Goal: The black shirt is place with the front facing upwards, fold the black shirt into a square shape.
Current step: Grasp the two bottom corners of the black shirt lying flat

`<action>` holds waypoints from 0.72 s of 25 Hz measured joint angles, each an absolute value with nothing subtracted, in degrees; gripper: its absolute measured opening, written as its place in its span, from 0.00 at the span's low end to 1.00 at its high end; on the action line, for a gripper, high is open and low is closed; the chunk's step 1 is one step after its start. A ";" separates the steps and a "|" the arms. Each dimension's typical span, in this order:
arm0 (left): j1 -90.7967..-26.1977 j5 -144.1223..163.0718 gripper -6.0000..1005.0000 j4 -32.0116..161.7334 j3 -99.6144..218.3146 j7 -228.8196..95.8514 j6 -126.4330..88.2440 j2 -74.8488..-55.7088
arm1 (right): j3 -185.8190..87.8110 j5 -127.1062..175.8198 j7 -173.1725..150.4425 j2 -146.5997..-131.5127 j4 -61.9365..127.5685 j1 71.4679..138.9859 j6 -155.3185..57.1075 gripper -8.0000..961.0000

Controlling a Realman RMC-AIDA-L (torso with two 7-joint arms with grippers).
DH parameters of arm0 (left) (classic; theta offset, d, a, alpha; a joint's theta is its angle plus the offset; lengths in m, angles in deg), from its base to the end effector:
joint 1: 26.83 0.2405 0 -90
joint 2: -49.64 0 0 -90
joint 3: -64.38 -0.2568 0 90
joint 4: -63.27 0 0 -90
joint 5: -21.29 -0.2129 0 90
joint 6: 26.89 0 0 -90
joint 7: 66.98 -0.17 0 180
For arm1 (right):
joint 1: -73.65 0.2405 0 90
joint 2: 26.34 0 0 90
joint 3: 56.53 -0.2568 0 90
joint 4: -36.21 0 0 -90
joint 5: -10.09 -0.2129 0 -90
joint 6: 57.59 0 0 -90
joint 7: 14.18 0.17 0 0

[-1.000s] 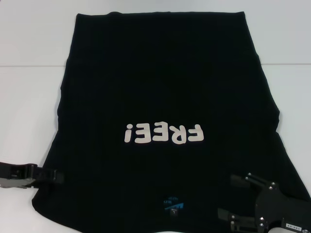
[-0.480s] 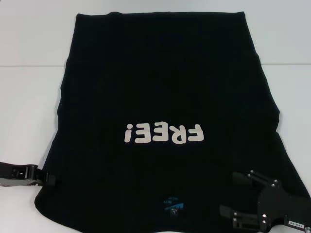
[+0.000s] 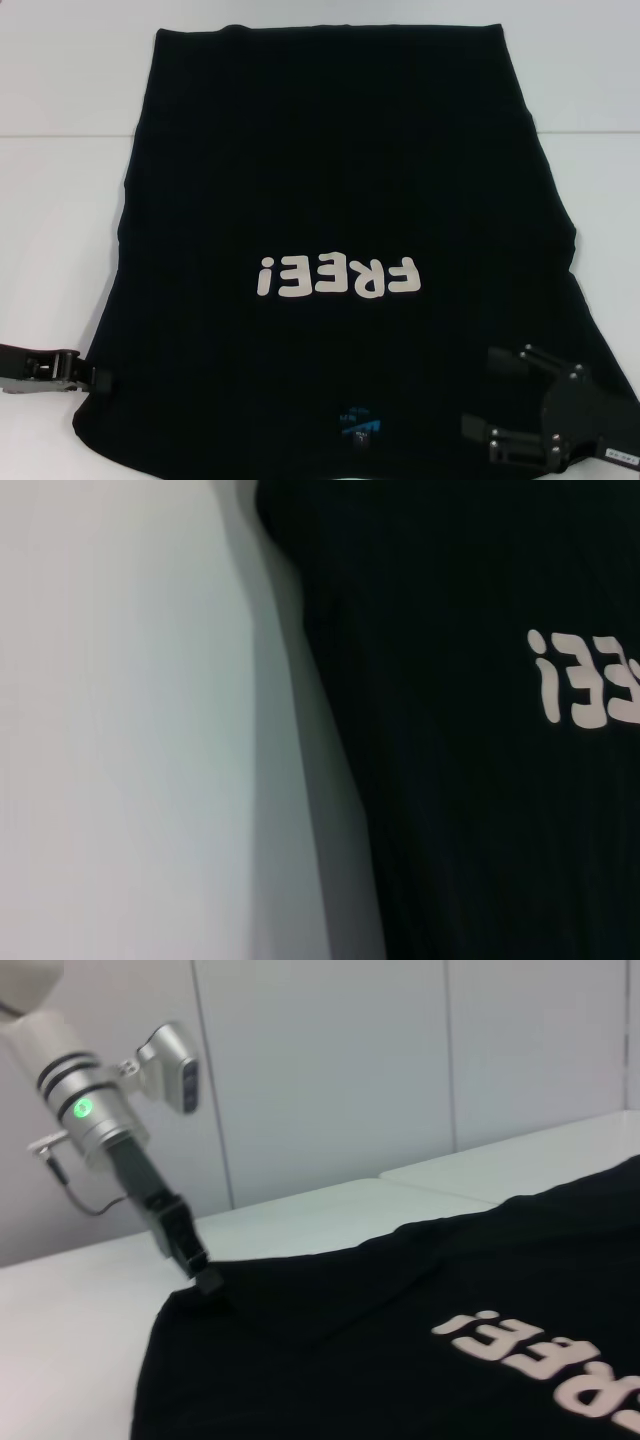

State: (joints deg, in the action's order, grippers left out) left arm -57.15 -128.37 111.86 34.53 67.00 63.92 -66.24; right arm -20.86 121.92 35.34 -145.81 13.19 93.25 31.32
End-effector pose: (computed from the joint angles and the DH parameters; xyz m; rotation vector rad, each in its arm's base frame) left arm -0.3439 0.3225 0.0286 -2.1839 -1.8415 -0.0853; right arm 0.3132 0.2639 -0.0573 -2.6175 0.4687 0.7458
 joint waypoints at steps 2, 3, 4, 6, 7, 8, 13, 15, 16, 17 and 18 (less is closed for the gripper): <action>-57.10 -128.27 0.05 111.93 34.66 66.54 64.09 -66.34 | -21.50 121.90 38.19 -145.81 11.40 92.70 32.21 0.98; -57.08 -128.27 0.05 111.97 34.75 66.44 64.08 -66.35 | -22.03 121.89 40.10 -145.81 10.31 92.33 32.76 0.98; -57.05 -128.24 0.05 112.01 34.91 66.37 64.05 -66.36 | -22.82 121.90 42.59 -145.79 8.97 91.95 33.69 0.98; -57.02 -127.98 0.05 112.00 35.38 66.06 64.25 -66.34 | -24.62 122.04 49.69 -145.61 4.54 90.98 36.12 0.98; -57.03 -127.92 0.06 111.98 35.47 65.88 64.49 -66.31 | -25.09 122.18 54.05 -145.46 1.90 90.36 37.22 0.98; -57.03 -127.92 0.06 111.98 35.47 65.80 64.68 -66.28 | -25.55 122.25 59.13 -145.16 -1.44 89.80 38.28 0.98; -56.94 -127.94 0.05 111.98 35.53 64.40 65.45 -66.20 | -25.66 126.55 92.82 -140.73 -14.53 88.78 40.04 0.99; -56.94 -127.94 0.05 112.00 35.54 63.68 65.63 -66.17 | -25.37 131.17 103.34 -137.37 -15.92 90.39 41.38 0.99; -56.94 -127.95 0.05 112.01 35.56 63.36 65.69 -66.15 | -25.34 133.81 108.51 -135.68 -16.01 91.65 42.44 0.99; -56.95 -127.94 0.05 112.01 35.55 63.10 65.72 -66.13 | -25.57 137.21 113.89 -134.14 -15.87 93.31 43.87 0.99; -57.00 -127.95 0.05 112.02 35.56 62.80 65.73 -66.09 | -25.86 139.22 116.53 -133.25 -15.76 94.53 44.77 0.99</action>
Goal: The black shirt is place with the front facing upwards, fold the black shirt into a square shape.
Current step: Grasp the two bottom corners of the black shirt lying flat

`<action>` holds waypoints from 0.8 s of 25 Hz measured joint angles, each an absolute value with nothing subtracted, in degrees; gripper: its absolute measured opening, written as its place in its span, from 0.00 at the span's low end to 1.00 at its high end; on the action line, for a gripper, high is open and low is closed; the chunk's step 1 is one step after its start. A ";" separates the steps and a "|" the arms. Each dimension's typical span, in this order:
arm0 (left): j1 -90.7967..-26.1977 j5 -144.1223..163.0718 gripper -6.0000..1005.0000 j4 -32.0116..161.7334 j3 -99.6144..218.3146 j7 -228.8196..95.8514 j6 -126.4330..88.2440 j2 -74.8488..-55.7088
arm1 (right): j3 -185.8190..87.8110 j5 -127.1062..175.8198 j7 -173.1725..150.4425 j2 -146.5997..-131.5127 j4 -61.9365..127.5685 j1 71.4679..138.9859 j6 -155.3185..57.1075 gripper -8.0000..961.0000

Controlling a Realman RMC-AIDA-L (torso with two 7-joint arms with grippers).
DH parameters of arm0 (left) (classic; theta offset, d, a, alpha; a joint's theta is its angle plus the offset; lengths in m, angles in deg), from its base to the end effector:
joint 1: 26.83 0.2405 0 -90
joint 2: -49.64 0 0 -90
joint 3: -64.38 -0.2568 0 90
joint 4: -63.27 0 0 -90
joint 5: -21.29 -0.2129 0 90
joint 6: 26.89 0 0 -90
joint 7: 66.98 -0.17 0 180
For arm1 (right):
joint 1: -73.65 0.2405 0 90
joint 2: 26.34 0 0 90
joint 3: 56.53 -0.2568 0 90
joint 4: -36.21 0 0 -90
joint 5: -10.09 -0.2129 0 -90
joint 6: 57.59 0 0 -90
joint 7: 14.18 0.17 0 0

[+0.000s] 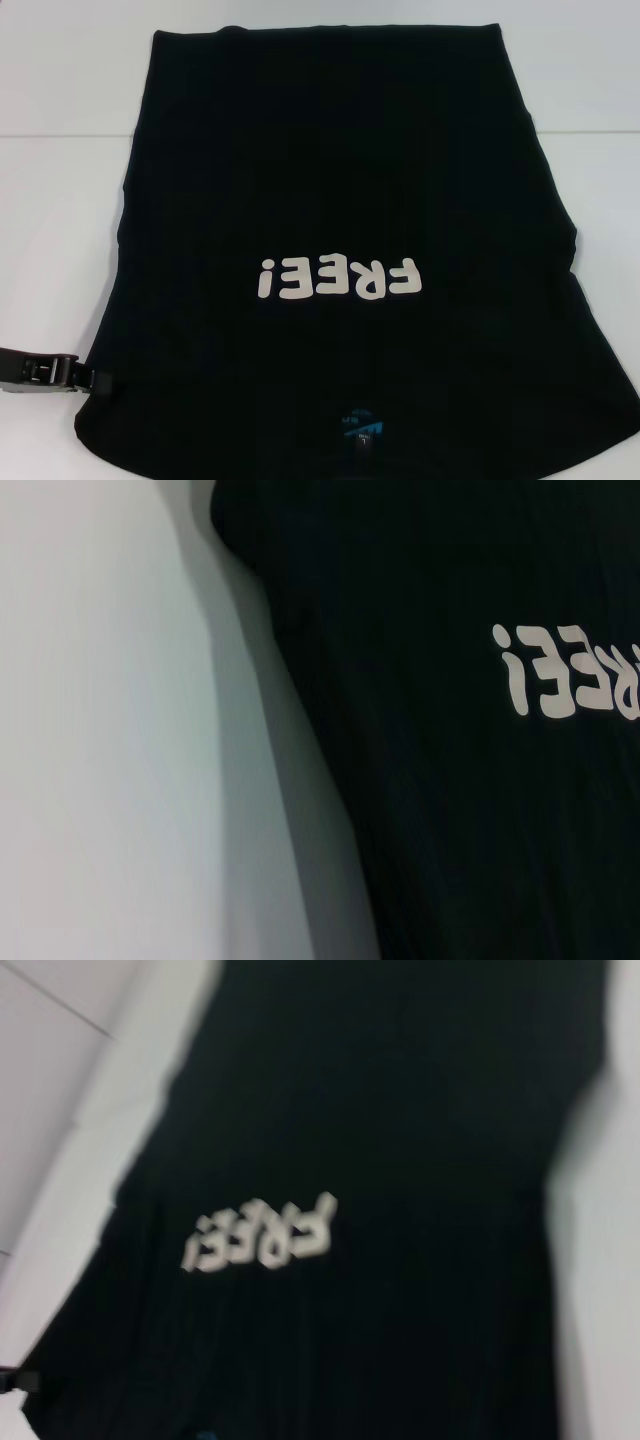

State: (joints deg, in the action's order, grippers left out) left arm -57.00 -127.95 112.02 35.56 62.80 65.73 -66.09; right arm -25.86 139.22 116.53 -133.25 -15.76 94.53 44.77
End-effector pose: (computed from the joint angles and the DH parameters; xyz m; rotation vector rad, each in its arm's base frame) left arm -0.3418 0.3191 0.0307 -2.2565 -1.7813 -0.0978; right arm 0.3471 0.2916 0.1086 -2.2274 1.7623 0.4048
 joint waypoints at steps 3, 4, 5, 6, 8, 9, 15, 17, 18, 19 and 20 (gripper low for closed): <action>-57.28 -127.91 0.04 112.04 35.57 62.26 65.76 -66.03 | -26.50 145.91 122.23 -131.70 -15.68 98.44 46.20 0.99; -57.39 -127.87 0.04 112.04 35.56 62.14 65.77 -66.02 | -26.47 148.18 123.54 -131.49 -15.68 99.80 46.22 0.99; -57.43 -127.80 0.04 112.05 35.56 62.13 65.77 -66.01 | -26.38 151.21 124.71 -131.46 -15.68 101.44 46.27 0.99; -57.47 -127.71 0.04 112.05 35.56 62.13 65.77 -66.01 | -26.34 153.11 125.32 -131.49 -15.69 102.43 46.28 0.99; -57.49 -127.60 0.04 112.05 35.59 62.12 65.77 -65.98 | -26.24 156.89 126.01 -132.03 -15.69 104.64 46.32 0.99; -57.50 -127.54 0.04 112.05 35.61 62.12 65.77 -65.96 | -26.11 158.79 126.15 -132.46 -15.69 105.72 46.35 0.99; -57.51 -127.46 0.04 112.01 35.65 62.30 66.12 -65.98 | -24.30 162.01 125.63 -134.02 -14.58 107.53 44.45 0.98; -57.50 -127.45 0.04 111.96 35.65 62.42 66.13 -65.98 | -23.42 162.03 125.30 -134.41 -13.71 107.56 42.93 0.98; -57.51 -127.44 0.04 111.94 35.65 62.44 66.13 -65.99 | -23.02 162.05 125.19 -134.50 -13.19 107.58 42.31 0.98; -57.50 -127.44 0.04 111.88 35.65 62.44 66.12 -66.00 | -22.50 162.06 125.06 -134.56 -12.52 107.61 41.67 0.98; -57.50 -127.43 0.04 111.86 35.65 62.45 66.10 -66.00 | -22.11 162.03 124.99 -134.60 -12.00 107.64 41.13 0.98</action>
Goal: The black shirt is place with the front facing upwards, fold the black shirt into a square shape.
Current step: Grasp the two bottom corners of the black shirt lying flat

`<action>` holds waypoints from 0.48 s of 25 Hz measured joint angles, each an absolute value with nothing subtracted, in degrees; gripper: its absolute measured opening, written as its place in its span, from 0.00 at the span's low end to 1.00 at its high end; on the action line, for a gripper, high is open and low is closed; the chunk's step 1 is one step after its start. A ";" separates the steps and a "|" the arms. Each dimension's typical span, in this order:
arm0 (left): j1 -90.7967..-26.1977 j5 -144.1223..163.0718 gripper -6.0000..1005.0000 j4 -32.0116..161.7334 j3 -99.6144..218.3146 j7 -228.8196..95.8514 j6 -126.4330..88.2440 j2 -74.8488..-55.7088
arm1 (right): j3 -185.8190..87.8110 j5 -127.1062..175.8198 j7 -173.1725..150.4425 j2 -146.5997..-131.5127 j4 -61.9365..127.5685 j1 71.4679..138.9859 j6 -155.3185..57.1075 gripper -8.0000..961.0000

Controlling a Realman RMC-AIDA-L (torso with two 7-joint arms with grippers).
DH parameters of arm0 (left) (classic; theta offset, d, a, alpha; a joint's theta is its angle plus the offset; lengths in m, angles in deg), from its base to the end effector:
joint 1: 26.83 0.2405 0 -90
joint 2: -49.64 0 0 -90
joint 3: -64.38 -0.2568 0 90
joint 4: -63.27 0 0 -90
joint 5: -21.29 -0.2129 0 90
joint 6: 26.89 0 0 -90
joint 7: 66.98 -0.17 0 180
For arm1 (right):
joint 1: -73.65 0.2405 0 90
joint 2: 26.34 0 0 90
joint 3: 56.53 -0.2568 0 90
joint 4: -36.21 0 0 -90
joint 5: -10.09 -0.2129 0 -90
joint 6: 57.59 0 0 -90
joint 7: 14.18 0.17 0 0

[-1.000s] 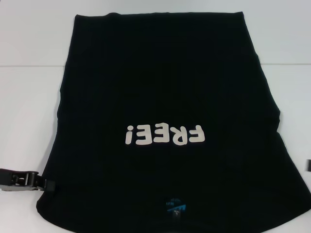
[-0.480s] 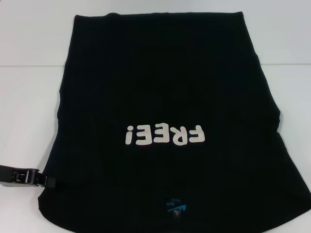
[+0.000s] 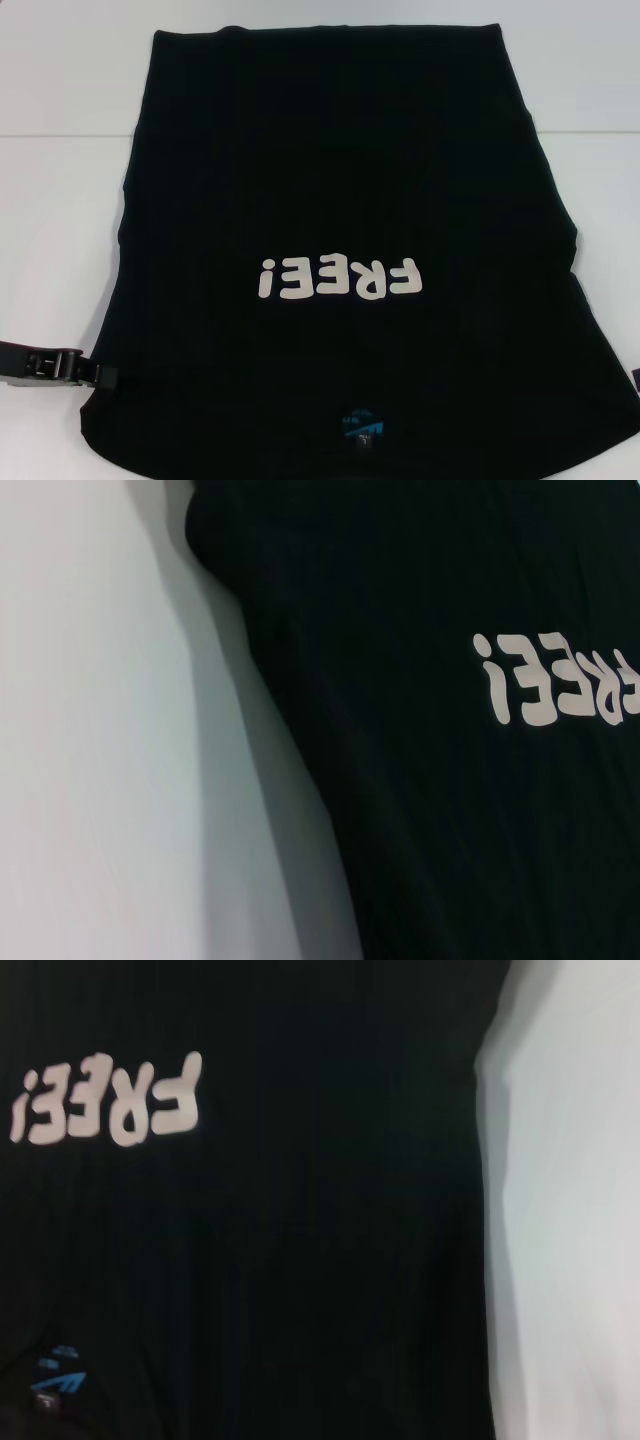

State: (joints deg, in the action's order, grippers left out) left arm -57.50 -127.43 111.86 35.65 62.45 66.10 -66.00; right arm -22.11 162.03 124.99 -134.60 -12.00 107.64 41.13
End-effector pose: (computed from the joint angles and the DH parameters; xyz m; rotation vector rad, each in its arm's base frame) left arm -0.3376 0.3220 0.0308 -2.2748 -1.7689 -0.1124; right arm 0.3352 0.3324 0.0758 -2.2116 1.8589 -0.1176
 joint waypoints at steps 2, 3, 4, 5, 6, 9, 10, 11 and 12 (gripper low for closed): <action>-57.51 -127.42 0.04 111.82 35.65 62.46 66.02 -66.01 | -21.65 161.96 124.69 -134.94 -11.26 107.81 40.58 0.98; -57.54 -127.42 0.04 111.81 35.65 62.46 65.96 -66.02 | -21.45 162.01 124.20 -135.48 -11.04 108.14 40.39 0.98; -57.56 -127.42 0.04 111.80 35.65 62.47 65.89 -66.02 | -21.45 162.01 124.20 -135.48 -11.04 108.14 40.39 0.98; -57.59 -127.42 0.04 111.80 35.65 62.47 65.87 -66.02 | -21.30 162.06 124.01 -135.73 -10.96 108.33 40.37 0.98; -57.61 -127.42 0.04 111.80 35.64 62.48 65.86 -66.03 | -21.05 162.08 123.96 -135.90 -10.86 108.48 40.36 0.98; -57.64 -127.42 0.04 111.82 35.64 62.48 65.82 -66.03 | -19.41 162.16 123.95 -136.48 -10.73 108.87 40.04 0.99; -57.66 -127.42 0.04 111.82 35.64 62.48 65.81 -66.03 | -18.90 162.18 124.00 -136.55 -10.72 108.91 39.84 0.99; -57.69 -127.42 0.04 111.82 35.64 62.49 65.80 -66.03 | -17.99 162.20 124.19 -136.58 -10.72 108.94 39.45 0.99; -57.71 -127.42 0.04 111.80 35.64 62.50 65.78 -66.03 | -17.52 162.26 124.32 -136.59 -10.72 108.95 39.22 0.99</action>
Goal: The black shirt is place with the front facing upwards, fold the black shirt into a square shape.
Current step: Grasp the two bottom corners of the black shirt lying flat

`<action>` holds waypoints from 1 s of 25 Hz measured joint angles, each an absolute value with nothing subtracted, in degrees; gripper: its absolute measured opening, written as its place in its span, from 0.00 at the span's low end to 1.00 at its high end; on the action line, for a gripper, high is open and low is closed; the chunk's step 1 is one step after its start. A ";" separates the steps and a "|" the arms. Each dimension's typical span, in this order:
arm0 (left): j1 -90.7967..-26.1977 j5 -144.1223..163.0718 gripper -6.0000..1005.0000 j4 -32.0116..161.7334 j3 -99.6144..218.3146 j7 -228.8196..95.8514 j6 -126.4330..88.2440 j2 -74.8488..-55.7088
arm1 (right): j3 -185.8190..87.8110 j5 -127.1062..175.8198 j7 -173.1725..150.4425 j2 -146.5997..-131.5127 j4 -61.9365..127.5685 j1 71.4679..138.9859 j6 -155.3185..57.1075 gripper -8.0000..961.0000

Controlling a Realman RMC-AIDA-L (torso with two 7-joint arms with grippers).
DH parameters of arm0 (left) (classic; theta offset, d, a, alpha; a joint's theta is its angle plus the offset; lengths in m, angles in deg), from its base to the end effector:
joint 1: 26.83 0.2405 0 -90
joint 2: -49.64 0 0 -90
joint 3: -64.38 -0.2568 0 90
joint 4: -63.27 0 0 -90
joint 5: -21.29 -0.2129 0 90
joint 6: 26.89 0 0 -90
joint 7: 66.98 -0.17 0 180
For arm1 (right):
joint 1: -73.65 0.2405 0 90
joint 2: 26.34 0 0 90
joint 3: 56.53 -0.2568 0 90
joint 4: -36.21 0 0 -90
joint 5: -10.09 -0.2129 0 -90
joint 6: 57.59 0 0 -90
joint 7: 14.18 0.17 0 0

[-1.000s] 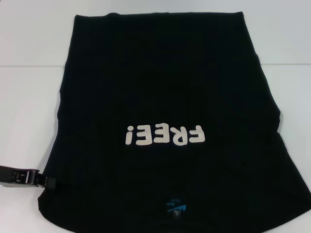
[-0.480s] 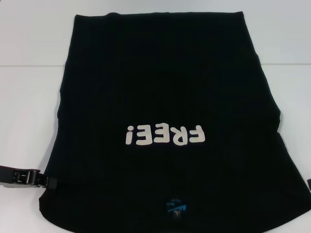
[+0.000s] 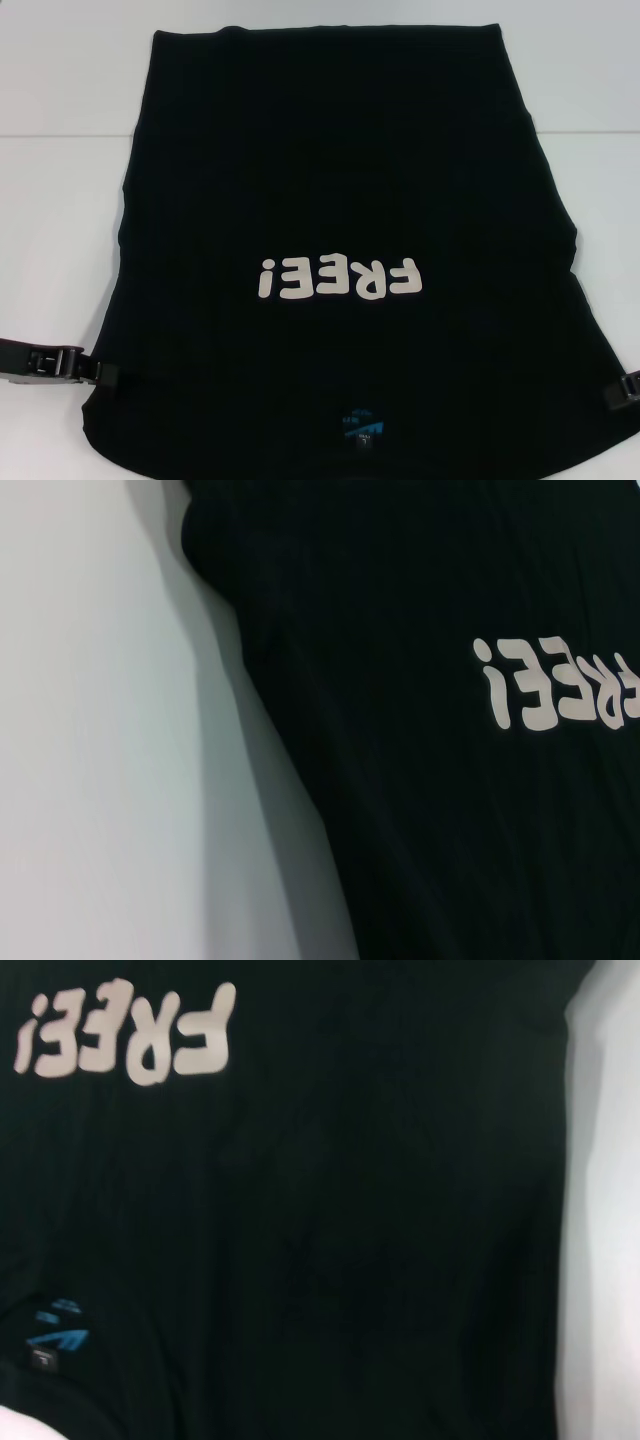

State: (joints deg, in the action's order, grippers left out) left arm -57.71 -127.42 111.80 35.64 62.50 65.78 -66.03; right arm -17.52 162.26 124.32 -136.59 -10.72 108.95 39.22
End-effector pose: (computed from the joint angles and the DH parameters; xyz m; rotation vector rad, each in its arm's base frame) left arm -0.3369 0.3238 0.0306 -2.2736 -1.7640 -0.1138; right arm 0.3259 0.3358 0.0501 -2.2934 1.8110 -0.2030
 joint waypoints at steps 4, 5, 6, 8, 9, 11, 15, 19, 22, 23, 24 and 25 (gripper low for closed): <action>-57.88 -127.42 0.04 111.74 35.64 62.56 65.71 -66.03 | -16.77 162.73 124.56 -136.61 -10.74 108.97 38.70 0.99; -57.95 -127.42 0.04 111.72 35.64 62.56 65.70 -66.03 | -16.78 162.74 124.57 -136.62 -10.76 108.97 38.66 0.99; -57.98 -127.42 0.04 111.70 35.64 62.56 65.69 -66.03 | -16.81 162.75 124.57 -136.63 -10.77 108.98 38.64 0.99; -58.02 -127.42 0.04 111.68 35.64 62.57 65.68 -66.03 | -16.82 162.77 124.57 -136.72 -10.74 108.98 38.45 0.98; -58.05 -127.42 0.04 111.68 35.64 62.57 65.67 -66.03 | -16.80 162.78 124.57 -136.82 -10.69 108.98 38.42 0.98; -58.09 -127.42 0.04 111.68 35.64 62.57 65.66 -66.03 | -16.67 162.79 124.48 -137.14 -10.64 109.03 38.38 0.98; -58.12 -127.42 0.04 111.68 35.64 62.57 65.66 -66.03 | -16.58 162.83 124.31 -137.40 -10.62 109.17 38.34 0.98; -58.12 -127.42 0.04 111.67 35.64 62.57 65.66 -66.03 | -16.44 162.85 124.20 -137.52 -10.62 109.18 38.29 0.99; -58.12 -127.42 0.04 111.62 35.64 62.57 65.66 -66.03 | -16.37 162.85 124.16 -137.66 -10.62 109.24 38.29 0.99; -58.12 -127.42 0.04 111.62 35.64 62.57 65.66 -66.03 | -16.35 162.85 124.12 -137.74 -10.62 109.26 38.29 0.99; -58.14 -127.42 0.04 111.61 35.65 62.57 65.65 -66.03 | -16.32 162.83 124.05 -137.83 -10.62 109.30 38.34 0.99; -58.17 -127.42 0.04 111.61 35.64 62.57 65.66 -66.03 | -16.30 162.81 123.95 -137.92 -10.62 109.35 38.44 0.99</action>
State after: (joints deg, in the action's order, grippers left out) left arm -58.17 -127.42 111.61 35.64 62.57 65.66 -66.03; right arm -16.30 162.81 123.95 -137.92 -10.62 109.35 38.44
